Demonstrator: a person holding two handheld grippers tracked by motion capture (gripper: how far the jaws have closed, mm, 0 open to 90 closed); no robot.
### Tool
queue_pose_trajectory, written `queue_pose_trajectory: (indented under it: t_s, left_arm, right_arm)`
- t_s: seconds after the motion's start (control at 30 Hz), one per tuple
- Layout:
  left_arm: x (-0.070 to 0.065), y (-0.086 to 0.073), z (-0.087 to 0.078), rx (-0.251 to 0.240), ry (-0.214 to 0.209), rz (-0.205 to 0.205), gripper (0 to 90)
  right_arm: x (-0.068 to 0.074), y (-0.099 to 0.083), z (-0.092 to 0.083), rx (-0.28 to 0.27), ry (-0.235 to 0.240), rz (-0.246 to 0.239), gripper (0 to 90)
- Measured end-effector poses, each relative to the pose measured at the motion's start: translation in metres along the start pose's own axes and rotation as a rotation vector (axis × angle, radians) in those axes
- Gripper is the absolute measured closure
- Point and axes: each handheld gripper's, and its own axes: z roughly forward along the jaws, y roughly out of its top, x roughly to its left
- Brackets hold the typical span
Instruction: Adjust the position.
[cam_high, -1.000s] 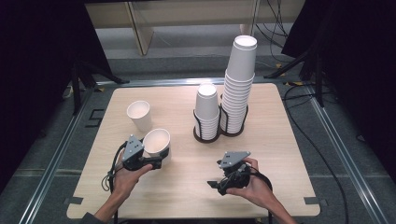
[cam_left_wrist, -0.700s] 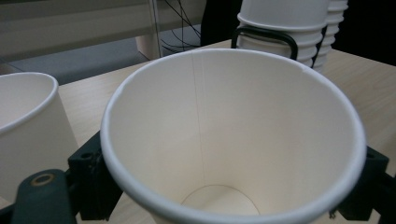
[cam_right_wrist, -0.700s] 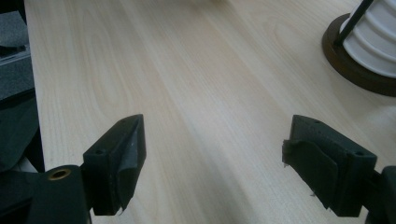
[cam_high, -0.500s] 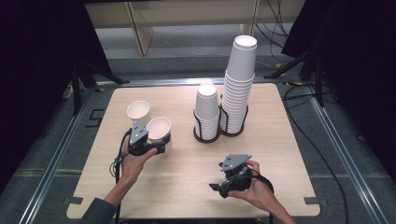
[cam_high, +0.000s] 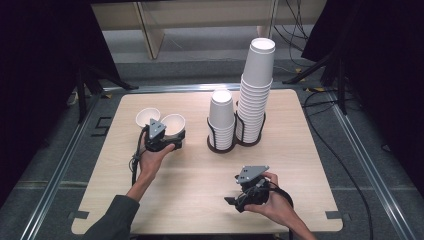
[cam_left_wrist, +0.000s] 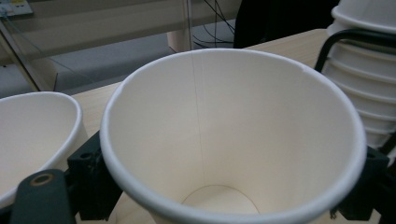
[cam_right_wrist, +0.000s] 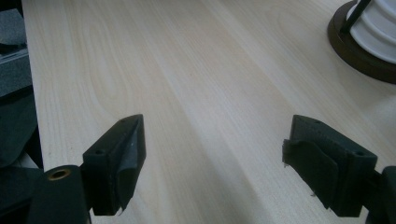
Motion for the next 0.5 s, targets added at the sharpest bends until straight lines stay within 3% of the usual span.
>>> queue_pose_trajectory:
  t_s: [0.13, 0.23, 0.3, 0.37, 0.4, 0.5]
  left_arm:
    - [0.005, 0.000, 0.010, 0.000, 0.030, -0.032, 14.2]
    - [0.004, 0.001, 0.014, 0.007, 0.043, -0.025, 14.1]
    - [0.003, 0.001, 0.016, 0.006, 0.045, -0.021, 14.1]
    - [0.001, 0.001, 0.020, 0.011, 0.050, -0.024, 14.1]
    - [0.000, 0.001, 0.023, 0.008, 0.055, -0.029, 14.1]
    - [-0.001, 0.002, 0.026, 0.010, 0.057, -0.030, 14.0]
  right_arm:
    - [0.001, 0.000, 0.001, 0.002, 0.002, 0.005, 20.5]
    - [0.001, -0.001, 0.000, 0.007, 0.004, 0.013, 20.5]
    - [0.000, 0.000, 0.001, 0.002, 0.004, -0.009, 20.5]
    - [0.001, -0.001, 0.002, 0.010, 0.004, 0.013, 20.5]
    - [0.000, -0.001, 0.002, 0.004, 0.004, -0.016, 20.5]
    - [0.001, -0.001, 0.002, 0.010, 0.012, 0.000, 20.5]
